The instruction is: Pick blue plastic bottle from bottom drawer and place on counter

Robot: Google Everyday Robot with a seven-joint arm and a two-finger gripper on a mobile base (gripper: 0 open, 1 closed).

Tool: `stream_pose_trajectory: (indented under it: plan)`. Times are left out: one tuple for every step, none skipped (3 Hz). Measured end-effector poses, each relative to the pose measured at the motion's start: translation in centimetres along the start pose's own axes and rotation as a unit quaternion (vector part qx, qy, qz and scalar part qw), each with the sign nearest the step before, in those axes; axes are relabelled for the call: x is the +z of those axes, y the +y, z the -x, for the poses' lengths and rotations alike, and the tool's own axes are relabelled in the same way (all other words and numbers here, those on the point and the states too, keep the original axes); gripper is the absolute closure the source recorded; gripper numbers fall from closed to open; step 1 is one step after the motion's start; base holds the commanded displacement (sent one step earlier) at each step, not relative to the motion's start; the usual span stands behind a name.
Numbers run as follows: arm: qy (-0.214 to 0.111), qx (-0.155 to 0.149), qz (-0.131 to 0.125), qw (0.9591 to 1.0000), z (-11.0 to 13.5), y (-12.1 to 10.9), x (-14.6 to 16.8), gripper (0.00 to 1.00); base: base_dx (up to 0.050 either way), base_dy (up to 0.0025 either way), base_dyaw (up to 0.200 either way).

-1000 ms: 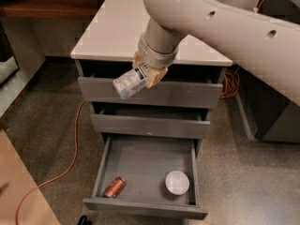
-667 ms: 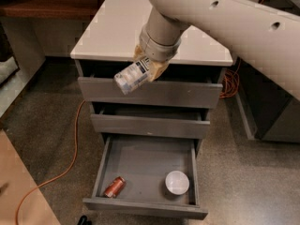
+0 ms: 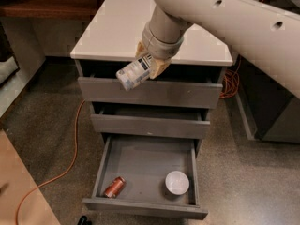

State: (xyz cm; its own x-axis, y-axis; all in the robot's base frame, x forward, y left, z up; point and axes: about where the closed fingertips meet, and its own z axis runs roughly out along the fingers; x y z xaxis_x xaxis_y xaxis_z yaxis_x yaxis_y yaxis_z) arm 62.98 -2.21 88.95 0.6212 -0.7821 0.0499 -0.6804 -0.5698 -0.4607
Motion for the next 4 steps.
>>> stream_pose_trajectory:
  plan:
    - [0.005,-0.013,-0.028,0.9995,-1.1,-1.4,-0.7,1.0,0.039,-0.00001,0.0]
    - [0.004,-0.019,-0.024,0.9995,-1.3,-1.6,-0.6,1.0,0.0,0.0,0.0]
    - [0.001,-0.033,-0.018,0.9993,-2.2,-2.4,-0.4,1.0,0.0,0.0,0.0]
    - [-0.008,-0.05,-0.009,0.9987,-3.6,-3.3,0.2,1.0,0.0,0.0,0.0]
